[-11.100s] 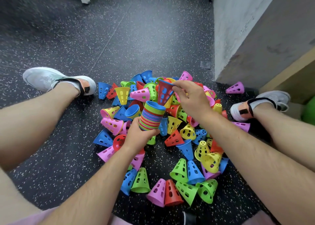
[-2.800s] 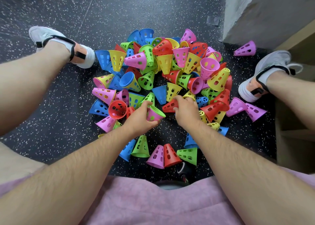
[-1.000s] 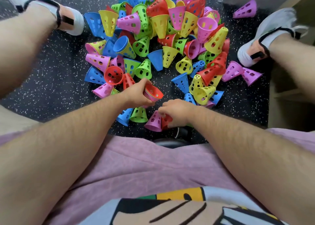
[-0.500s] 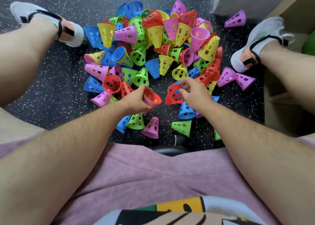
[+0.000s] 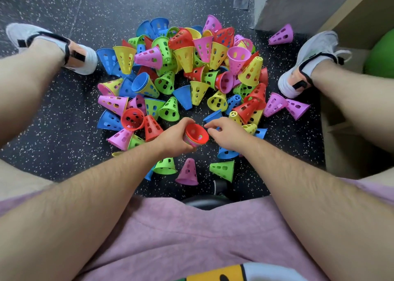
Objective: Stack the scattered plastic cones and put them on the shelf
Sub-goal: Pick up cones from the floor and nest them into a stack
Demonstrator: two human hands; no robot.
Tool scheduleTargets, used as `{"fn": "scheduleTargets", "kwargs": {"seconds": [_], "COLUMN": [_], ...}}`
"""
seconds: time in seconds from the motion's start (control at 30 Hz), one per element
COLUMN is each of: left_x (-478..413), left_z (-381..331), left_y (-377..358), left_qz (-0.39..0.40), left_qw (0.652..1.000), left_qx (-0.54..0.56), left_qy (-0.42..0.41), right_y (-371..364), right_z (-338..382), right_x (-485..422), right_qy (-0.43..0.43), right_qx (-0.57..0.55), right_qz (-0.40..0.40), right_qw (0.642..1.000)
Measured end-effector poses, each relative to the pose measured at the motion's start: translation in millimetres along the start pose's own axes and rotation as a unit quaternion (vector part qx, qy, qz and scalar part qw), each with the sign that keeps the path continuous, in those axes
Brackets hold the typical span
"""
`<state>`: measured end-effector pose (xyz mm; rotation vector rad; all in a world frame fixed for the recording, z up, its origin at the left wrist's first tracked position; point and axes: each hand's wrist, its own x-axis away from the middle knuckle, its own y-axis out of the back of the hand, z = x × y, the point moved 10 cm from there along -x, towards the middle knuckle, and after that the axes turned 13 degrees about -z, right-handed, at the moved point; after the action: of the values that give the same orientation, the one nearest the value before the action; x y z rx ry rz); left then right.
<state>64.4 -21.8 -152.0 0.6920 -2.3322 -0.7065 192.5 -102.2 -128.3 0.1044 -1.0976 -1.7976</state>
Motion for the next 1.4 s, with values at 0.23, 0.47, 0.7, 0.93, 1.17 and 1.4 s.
{"fn": "scheduleTargets", "kwargs": {"seconds": [0.23, 0.47, 0.7, 0.93, 1.17, 1.4], "left_x": [-11.2, -13.5, -11.1, -9.8, -8.7, -2.0], "left_z": [-14.8, -13.0, -5.3, 1.0, 3.5, 11.2], "left_y": [-15.0, -21.2, -15.3, -13.5, -17.2, -19.6], "left_qz": [0.022, 0.024, 0.015, 0.015, 0.003, -0.052], "left_qw": [1.000, 1.000, 1.000, 1.000, 1.000, 0.997], "left_qx": [-0.010, -0.008, 0.000, -0.001, 0.011, 0.057], "left_qy": [-0.006, -0.005, 0.013, 0.018, 0.019, 0.027], "right_y": [8.3, -19.7, -2.9, -28.6, -27.5, 14.4], "right_z": [-18.2, -19.9, -24.6, -33.5, -36.0, -28.8], "right_x": [11.0, 25.7, 12.6, 29.4, 33.5, 22.0], "right_qy": [0.083, 0.155, 0.097, 0.116, 0.103, 0.041], "right_qx": [0.189, 0.338, 0.282, 0.383, 0.407, 0.156], "right_qz": [0.072, 0.170, 0.123, 0.217, 0.214, -0.092], "right_qw": [0.976, 0.912, 0.947, 0.890, 0.882, 0.983]}}
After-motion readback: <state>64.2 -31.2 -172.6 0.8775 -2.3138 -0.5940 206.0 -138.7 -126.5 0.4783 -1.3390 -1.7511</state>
